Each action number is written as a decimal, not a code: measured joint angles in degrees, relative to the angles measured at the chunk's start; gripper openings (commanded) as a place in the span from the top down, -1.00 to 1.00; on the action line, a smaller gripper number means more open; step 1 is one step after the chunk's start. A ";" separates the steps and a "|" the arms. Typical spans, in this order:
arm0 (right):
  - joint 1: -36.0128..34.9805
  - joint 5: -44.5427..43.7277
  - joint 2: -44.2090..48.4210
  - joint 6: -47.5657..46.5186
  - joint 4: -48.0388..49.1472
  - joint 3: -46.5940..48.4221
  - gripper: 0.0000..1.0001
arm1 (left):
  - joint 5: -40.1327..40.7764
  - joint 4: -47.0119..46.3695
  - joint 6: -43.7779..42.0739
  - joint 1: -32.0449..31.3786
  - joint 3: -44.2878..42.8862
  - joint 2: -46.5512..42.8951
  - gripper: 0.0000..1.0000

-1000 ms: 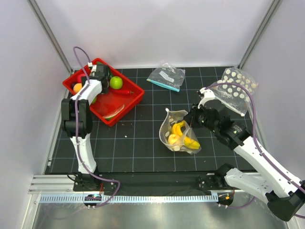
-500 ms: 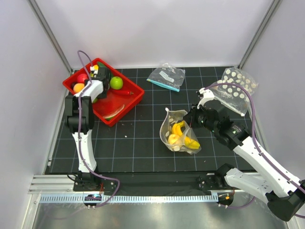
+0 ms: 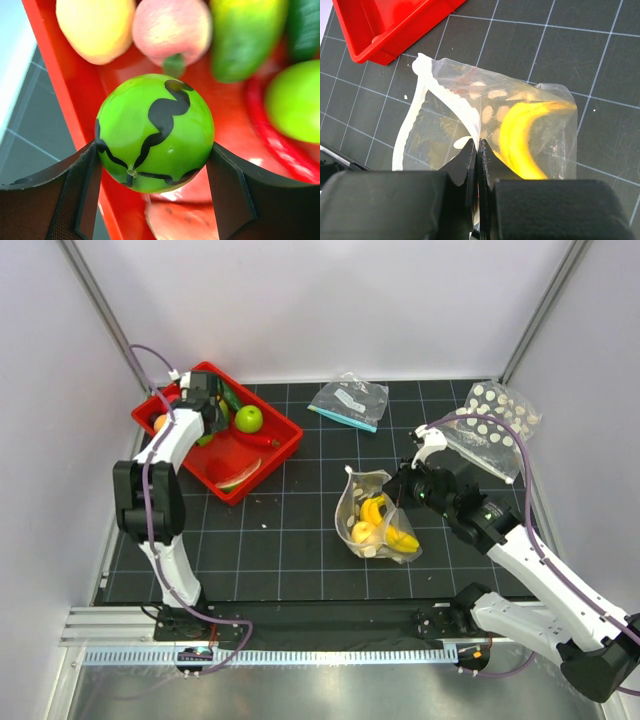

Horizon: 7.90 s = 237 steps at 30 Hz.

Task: Place the food in the zip-top bag and seal the zipper
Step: Pick up the fake fruit from the bin, then place the fake fruit in the zipper food storage bag, then adjust the zipper food storage bag at the center of the board.

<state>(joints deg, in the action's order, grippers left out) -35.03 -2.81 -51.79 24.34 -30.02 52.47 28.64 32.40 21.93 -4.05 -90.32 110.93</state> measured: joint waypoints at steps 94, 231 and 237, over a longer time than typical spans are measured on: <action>0.00 3.39 0.94 1.09 -1.77 -0.04 0.94 | 3.87 -4.20 10.47 -62.71 17.22 -31.41 -0.95; -20.15 -22.23 -25.27 9.27 -36.26 28.30 0.00 | -40.02 -6.45 3.63 -28.57 16.96 -27.41 0.99; -20.15 -22.58 -21.29 7.56 -31.87 24.74 -0.08 | -40.37 -6.88 3.65 -28.57 17.07 -27.41 0.99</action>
<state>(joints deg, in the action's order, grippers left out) -55.18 -25.39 -73.08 31.90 -61.89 77.21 -11.73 25.52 25.58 -32.62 -73.25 83.53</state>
